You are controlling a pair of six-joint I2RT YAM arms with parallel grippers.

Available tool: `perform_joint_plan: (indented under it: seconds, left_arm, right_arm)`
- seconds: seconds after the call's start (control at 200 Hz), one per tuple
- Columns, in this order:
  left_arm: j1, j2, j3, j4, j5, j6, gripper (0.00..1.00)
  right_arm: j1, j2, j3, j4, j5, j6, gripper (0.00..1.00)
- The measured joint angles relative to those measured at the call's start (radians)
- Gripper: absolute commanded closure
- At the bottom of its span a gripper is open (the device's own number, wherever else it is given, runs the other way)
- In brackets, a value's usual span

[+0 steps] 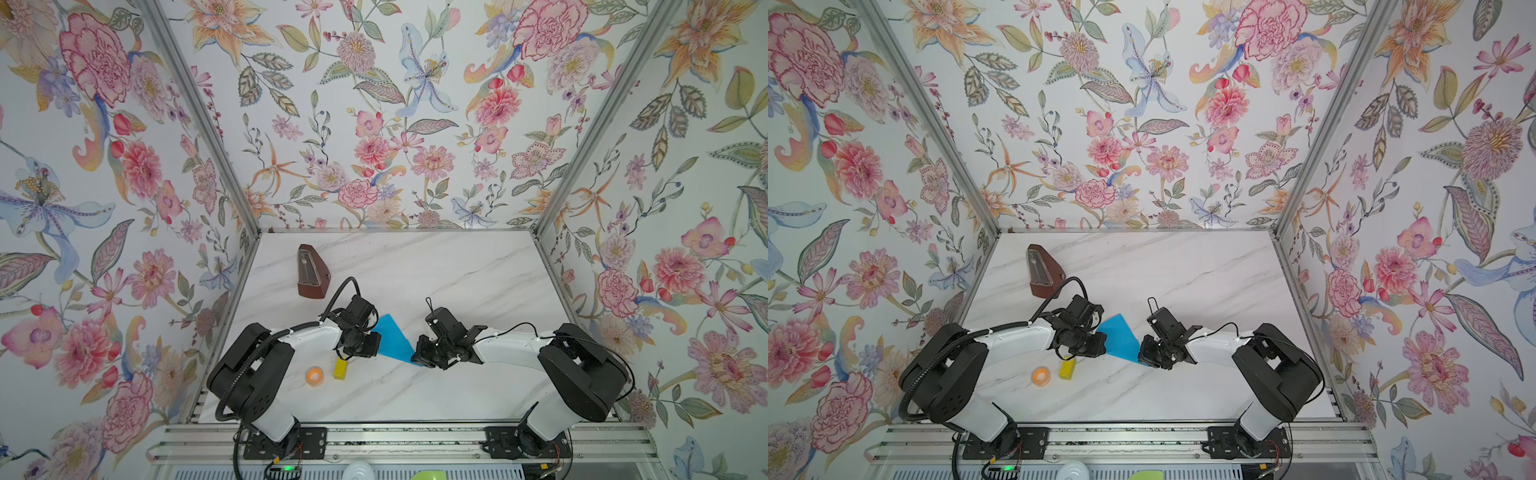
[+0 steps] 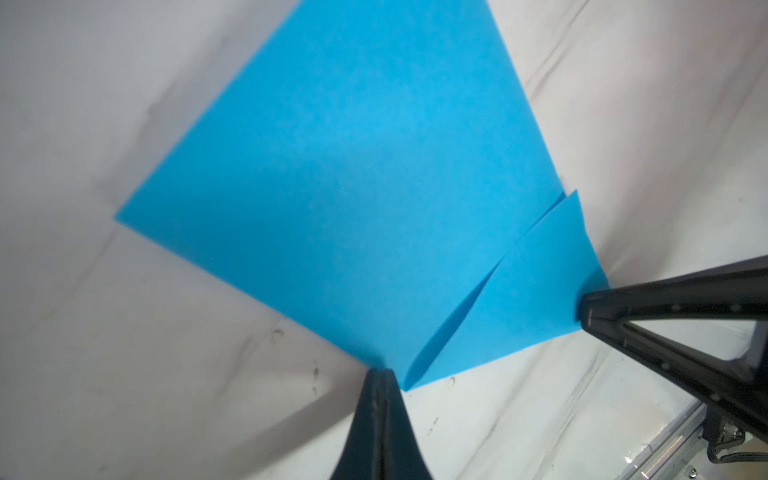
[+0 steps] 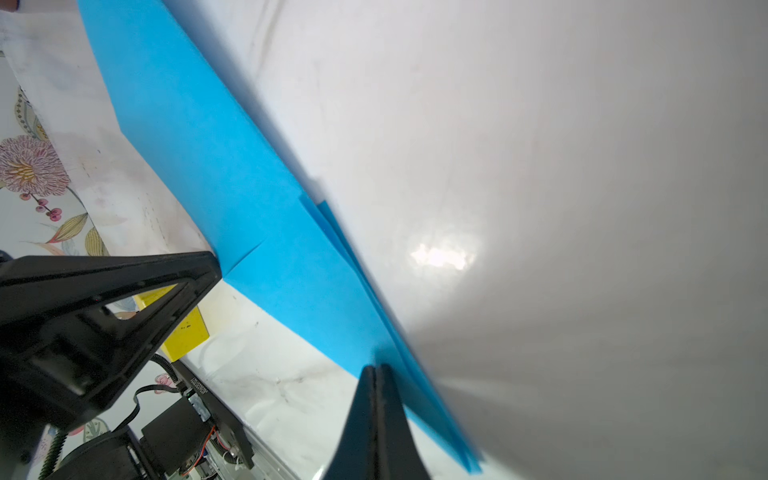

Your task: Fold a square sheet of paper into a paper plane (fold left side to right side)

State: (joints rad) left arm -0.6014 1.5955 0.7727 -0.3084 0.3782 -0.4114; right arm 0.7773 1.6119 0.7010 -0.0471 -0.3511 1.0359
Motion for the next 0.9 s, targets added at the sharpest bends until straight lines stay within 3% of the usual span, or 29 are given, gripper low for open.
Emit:
perform_joint_plan:
  seconds: [0.285,0.375,0.596,0.901]
  left_arm:
    - [0.013,-0.032,-0.006,-0.039,-0.052,-0.003,1.0]
    - [0.014,-0.051,-0.006,-0.05,-0.054,-0.014,0.94]
    - [0.016,-0.159,-0.013,0.006,-0.019,-0.095,0.68]
    - [-0.051,-0.246,-0.091,0.134,-0.01,-0.242,0.56]
  right_arm:
    - [0.027,-0.037,0.0,-0.07,0.015,0.01,0.95]
    - [0.046,-0.066,0.008,-0.109,0.011,0.011,0.91]
    - [0.008,-0.154,0.075,-0.208,0.057,-0.047,0.75]
    - [-0.019,-0.126,0.064,-0.254,0.077,-0.117,0.69]
